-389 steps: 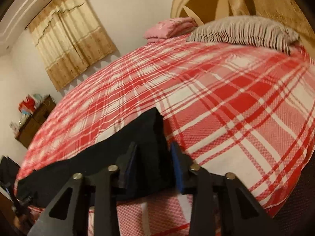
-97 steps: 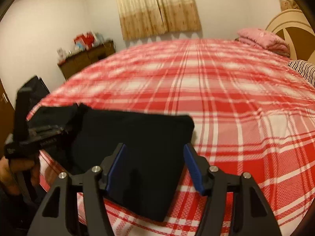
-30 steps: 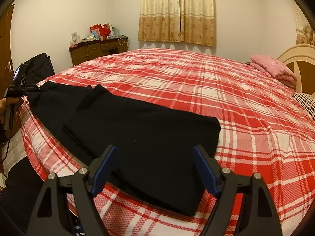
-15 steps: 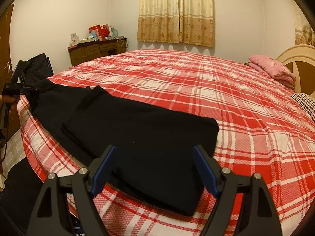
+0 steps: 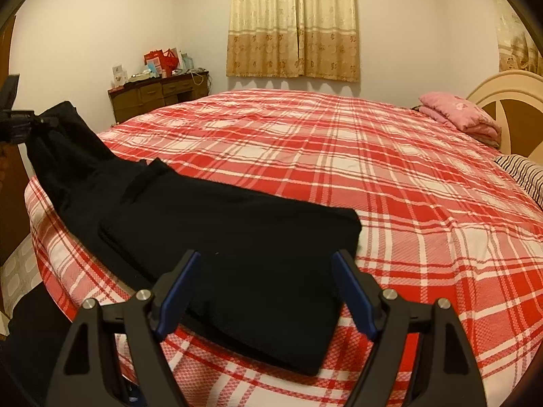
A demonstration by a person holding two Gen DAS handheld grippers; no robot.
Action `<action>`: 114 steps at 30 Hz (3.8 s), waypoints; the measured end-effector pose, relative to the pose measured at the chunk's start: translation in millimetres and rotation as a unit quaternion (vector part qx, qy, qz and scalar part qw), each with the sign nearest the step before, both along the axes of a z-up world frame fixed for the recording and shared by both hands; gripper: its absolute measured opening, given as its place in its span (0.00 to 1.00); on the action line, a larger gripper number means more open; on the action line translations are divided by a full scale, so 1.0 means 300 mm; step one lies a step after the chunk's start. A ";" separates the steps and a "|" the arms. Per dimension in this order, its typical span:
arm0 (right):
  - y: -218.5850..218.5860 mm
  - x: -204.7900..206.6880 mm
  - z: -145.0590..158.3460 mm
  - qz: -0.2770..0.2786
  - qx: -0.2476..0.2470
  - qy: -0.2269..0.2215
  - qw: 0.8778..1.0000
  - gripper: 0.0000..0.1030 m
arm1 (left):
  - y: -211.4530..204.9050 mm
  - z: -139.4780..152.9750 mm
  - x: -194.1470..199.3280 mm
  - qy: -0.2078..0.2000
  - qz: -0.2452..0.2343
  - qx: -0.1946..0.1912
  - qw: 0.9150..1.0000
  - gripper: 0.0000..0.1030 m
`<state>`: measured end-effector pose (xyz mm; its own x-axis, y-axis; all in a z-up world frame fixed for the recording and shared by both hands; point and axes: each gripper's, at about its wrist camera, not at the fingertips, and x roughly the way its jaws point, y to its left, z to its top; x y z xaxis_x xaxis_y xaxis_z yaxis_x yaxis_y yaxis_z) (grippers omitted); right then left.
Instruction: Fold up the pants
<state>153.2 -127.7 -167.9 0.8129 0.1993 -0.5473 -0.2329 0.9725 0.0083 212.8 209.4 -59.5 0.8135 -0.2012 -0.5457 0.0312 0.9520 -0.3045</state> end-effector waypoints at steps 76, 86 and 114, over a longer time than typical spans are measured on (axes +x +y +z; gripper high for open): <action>-0.189 0.072 0.046 -0.058 0.165 0.100 0.979 0.80 | -0.737 -0.328 0.054 0.045 -0.037 0.140 0.988 0.72; -0.255 0.067 -0.043 -0.121 0.101 0.165 0.974 0.71 | -0.653 -0.394 0.074 0.067 -0.024 0.106 0.992 0.85; -0.002 0.216 0.059 -0.031 0.078 0.068 0.994 0.75 | -0.584 -0.349 0.228 0.075 0.007 0.129 0.989 0.90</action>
